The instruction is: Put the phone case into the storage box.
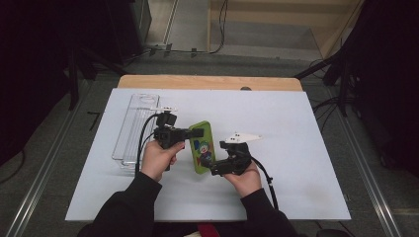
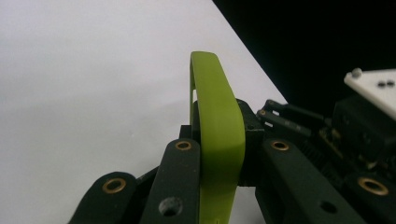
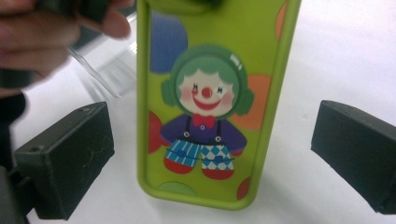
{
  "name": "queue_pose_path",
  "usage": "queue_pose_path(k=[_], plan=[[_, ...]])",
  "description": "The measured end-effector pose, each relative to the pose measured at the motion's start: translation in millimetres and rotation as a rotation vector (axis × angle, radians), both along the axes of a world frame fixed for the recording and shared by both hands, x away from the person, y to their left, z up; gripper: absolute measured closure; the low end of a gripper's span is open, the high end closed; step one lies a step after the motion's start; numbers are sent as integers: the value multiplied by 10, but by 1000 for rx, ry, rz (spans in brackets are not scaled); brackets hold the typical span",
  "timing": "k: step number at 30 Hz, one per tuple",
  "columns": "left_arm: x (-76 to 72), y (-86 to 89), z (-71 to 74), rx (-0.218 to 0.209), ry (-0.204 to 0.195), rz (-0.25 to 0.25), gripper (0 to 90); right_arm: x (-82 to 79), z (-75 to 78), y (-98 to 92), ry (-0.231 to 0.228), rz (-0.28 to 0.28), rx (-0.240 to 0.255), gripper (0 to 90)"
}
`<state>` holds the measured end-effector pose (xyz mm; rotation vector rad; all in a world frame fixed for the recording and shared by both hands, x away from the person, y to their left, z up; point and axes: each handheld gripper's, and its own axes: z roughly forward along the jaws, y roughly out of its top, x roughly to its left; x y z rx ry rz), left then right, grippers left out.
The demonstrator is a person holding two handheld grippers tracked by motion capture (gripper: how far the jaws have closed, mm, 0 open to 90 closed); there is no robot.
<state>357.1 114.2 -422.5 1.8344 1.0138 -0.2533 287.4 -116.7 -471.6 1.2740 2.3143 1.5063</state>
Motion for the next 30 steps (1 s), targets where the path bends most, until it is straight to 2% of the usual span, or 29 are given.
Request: queue_pose_path(k=[4, 10, 17, 21, 26, 30], plan=[[-20, 17, 34, 4, -23, -36, 826, 17, 90, -67, 13, 50, -51, 0], [-35, 23, 63, 9, -27, -78, 825, 53, 195, -235, 25, 110, -52, 0], [-58, 0, 103, 14, -65, -132, 825, 93, 222, -343, 38, 146, -84, 0], [-78, -8, 122, 25, -87, -159, 825, 116, 268, -375, 45, 187, -70, 0], [-82, -28, 133, 48, -107, -199, 825, 165, 336, -441, 34, 214, -65, 0], [-91, -28, 141, 41, -111, -226, 825, 196, 359, -505, 20, 234, -78, 0]])
